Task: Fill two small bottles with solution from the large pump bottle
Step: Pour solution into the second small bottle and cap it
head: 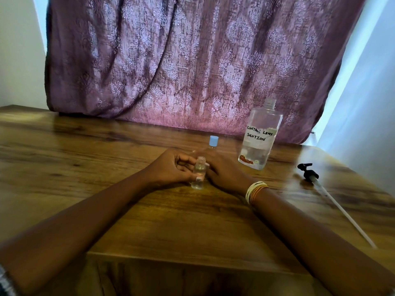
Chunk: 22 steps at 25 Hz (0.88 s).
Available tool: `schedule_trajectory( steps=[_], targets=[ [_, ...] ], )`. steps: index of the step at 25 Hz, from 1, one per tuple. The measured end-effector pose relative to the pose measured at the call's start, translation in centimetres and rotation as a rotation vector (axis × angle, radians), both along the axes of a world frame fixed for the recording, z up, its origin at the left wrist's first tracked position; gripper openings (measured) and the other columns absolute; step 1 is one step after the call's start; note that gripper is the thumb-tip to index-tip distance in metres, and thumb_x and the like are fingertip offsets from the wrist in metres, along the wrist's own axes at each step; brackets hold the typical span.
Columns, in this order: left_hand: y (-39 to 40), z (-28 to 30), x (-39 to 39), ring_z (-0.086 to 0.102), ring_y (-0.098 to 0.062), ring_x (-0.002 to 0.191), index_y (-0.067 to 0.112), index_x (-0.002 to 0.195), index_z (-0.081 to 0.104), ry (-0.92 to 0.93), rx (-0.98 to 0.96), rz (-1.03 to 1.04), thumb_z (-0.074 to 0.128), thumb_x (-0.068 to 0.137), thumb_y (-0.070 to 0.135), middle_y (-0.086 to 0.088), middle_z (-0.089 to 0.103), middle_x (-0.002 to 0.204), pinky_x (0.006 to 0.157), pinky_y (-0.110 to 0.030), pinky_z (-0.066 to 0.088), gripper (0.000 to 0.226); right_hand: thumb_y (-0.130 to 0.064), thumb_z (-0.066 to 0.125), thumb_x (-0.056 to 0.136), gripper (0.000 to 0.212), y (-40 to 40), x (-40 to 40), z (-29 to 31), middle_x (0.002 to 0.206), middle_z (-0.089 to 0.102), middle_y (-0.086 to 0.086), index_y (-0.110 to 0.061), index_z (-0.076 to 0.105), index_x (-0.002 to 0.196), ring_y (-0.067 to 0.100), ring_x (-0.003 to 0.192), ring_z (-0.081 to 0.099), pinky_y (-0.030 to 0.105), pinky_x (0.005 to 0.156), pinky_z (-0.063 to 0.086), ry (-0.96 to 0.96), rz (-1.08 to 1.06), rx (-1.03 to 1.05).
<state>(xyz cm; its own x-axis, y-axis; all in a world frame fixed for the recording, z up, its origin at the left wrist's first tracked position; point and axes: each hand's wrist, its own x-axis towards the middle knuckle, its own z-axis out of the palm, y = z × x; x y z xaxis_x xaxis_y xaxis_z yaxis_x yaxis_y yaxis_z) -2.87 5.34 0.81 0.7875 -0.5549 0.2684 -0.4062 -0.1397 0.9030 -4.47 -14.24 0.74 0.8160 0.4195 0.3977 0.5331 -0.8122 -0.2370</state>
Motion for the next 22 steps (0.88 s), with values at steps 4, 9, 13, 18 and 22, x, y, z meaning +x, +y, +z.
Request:
schedule_trajectory(
  steps=[4,9,13,18,22],
  targets=[
    [-0.1,-0.1,0.1,0.07,-0.008,0.066,0.026,0.085,0.072,0.0,-0.008,-0.005,0.082,0.066,-0.002,0.004,0.077,0.077,0.068,-0.026,0.061,0.035,-0.019,0.065,0.088,0.019,-0.7,0.1,0.3,0.102,0.066,-0.001,-0.021,0.067,0.106,0.012,0.089,0.057,0.033,0.078,0.05,0.073,-0.017,0.01],
    [0.0,0.0,0.0,0.071,-0.013,0.07,0.022,0.089,0.071,0.017,0.008,0.007,0.08,0.069,-0.002,-0.004,0.077,0.083,0.066,-0.027,0.061,0.033,0.0,0.08,0.07,0.033,-2.3,-0.9,2.1,0.093,0.068,0.005,-0.021,0.062,0.088,0.018,0.083,0.069,0.032,0.079,0.057,0.157,-0.099,0.528],
    [-0.2,-0.1,-0.1,0.07,-0.02,0.077,0.021,0.094,0.071,0.017,-0.007,0.012,0.08,0.071,0.002,-0.015,0.075,0.096,0.071,-0.033,0.06,0.031,0.003,0.081,0.07,0.03,-1.8,-1.7,3.2,0.092,0.074,0.006,-0.012,0.065,0.09,0.015,0.079,0.072,0.025,0.075,0.06,0.172,-0.042,0.657],
    [-0.5,-0.3,-0.2,0.068,-0.012,0.071,0.022,0.089,0.07,0.036,-0.04,0.015,0.077,0.074,-0.002,-0.006,0.072,0.084,0.062,-0.021,0.058,0.03,0.004,0.071,0.08,0.028,-1.6,-2.6,3.9,0.094,0.071,-0.001,-0.012,0.073,0.103,0.011,0.085,0.069,0.02,0.077,0.055,0.117,0.107,0.592],
    [-0.7,-0.9,0.2,0.066,-0.009,0.066,0.019,0.09,0.07,0.081,-0.07,0.023,0.075,0.076,-0.001,-0.005,0.071,0.08,0.061,-0.023,0.056,0.025,-0.003,0.071,0.083,0.031,-1.0,-2.2,3.5,0.086,0.069,0.006,-0.017,0.071,0.11,0.019,0.073,0.064,0.029,0.067,0.055,0.111,0.099,0.522]
  ],
)
